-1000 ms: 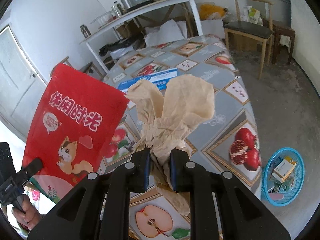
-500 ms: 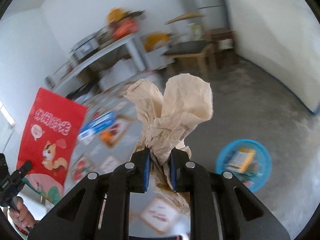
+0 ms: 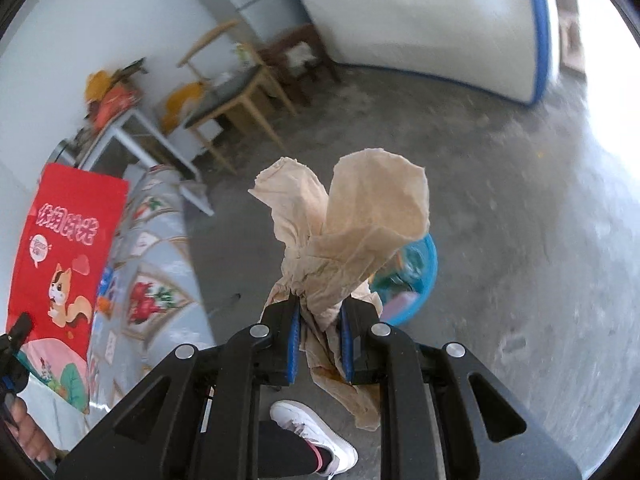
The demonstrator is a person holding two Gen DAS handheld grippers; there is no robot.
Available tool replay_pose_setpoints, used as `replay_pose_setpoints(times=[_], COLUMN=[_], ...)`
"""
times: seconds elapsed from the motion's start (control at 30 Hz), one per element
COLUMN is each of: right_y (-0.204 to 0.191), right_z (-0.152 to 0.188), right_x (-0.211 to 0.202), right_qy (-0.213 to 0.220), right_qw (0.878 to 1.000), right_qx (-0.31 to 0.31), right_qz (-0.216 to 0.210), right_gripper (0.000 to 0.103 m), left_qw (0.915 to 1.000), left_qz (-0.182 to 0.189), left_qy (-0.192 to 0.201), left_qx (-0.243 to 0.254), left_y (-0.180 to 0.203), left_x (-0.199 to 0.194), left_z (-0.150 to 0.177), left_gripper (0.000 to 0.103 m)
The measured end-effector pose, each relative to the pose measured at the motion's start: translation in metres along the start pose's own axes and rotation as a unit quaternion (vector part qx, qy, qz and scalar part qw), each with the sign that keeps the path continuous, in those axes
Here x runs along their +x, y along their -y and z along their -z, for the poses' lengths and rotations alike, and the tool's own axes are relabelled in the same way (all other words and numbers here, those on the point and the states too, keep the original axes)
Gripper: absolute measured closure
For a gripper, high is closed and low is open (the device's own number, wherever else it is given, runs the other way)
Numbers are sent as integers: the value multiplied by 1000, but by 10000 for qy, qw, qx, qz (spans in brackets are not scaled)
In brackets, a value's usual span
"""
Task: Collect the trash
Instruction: 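Carry the red bag and beige paper over the blue wastebasket with both tools, then open the left tool to drop the red bag while the right tool releases the paper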
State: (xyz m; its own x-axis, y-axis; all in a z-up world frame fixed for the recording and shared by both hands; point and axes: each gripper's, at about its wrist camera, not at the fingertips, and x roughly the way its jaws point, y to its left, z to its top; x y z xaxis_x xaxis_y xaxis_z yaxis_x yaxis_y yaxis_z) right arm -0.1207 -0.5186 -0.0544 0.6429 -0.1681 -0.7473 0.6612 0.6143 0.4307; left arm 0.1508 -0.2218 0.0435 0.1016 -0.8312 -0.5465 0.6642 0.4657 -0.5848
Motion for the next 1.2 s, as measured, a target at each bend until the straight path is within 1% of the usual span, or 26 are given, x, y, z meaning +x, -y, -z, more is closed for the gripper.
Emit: replay_pose_setpoints(times=[0.07,0.13,0.23,0.3,0.37,0.43,0.57,0.6,0.63,0.67,0.7,0.73,0.77,0.83,0.87,0.93,1.0,1.07,1.1,1.13,1.17,1.2], right_y=[18,27,42,56,68,77,91,93,95,96,97,98,98,93,90,83,84,84,86,88,91,93], right_z=[6,11,15,19,24,26,24,23,22,21,18,16,14,7,4,1,4,7,10,12,14,16], right_x=[8,15,27,33,40,46,56,57,60,63,66,72,77,99,108,141,182,211,226,238,248,261], right_qy=[-82,-147,-212,-256,-313,-372,-440,-447,-450,-445,-439,-432,-429,-492,-520,-689,-1074,-1308,-1463,-1587,-1695,-1811], right_qw=[9997,9993,9983,9974,9962,9951,9934,9932,9930,9930,9931,9932,9935,9947,9952,9959,9925,9890,9861,9836,9810,9780], right_qx=[219,349,524,664,801,909,1046,1061,1078,1081,1078,1074,1053,903,826,578,530,431,422,441,438,442], right_qz=[32,73,105,112,115,129,159,161,169,167,152,111,69,-39,-44,45,245,538,670,738,831,941], right_gripper=[86,86,86,86,86,86,86,86,86,86,86,86,86,86,86,86,86,86,86,86,86,86], left_qw=[9992,9970,9896,9837,9789,9760,9711,9685,9638,9580,9538,9488,9480,9509,9515,9535,9559,9622,9645,9673,9705,9722], left_qz=[-13,-39,-191,-303,-396,-429,-556,-648,-843,-1122,-1307,-1492,-1535,-1538,-1554,-1576,-1539,-1400,-1359,-1269,-1124,-1085], left_qy=[-351,-669,-1231,-1562,-1832,-2007,-2295,-2381,-2509,-2620,-2693,-2776,-2788,-2685,-2651,-2563,-2497,-2335,-2264,-2194,-2126,-2063], left_qx=[173,377,715,837,811,735,334,332,332,298,264,194,82,-85,-116,-179,-165,-46,5,69,165,219], left_y=[10,16,27,33,35,34,22,17,11,4,-1,-10,-18,-26,-28,-30,-29,-21,-19,-15,-10,-6], left_x=[35,66,123,162,205,237,311,322,338,353,362,369,370,365,361,343,324,293,284,271,250,237], left_z=[-1,-3,-8,-12,-16,-18,-17,-14,-10,-6,-2,2,2,0,-1,-5,-11,-16,-18,-22,-23,-26], left_gripper=[102,102,102,102,102,102,99,91,83,58,44,44,44,44,44,44,44,44,44,44,44,44])
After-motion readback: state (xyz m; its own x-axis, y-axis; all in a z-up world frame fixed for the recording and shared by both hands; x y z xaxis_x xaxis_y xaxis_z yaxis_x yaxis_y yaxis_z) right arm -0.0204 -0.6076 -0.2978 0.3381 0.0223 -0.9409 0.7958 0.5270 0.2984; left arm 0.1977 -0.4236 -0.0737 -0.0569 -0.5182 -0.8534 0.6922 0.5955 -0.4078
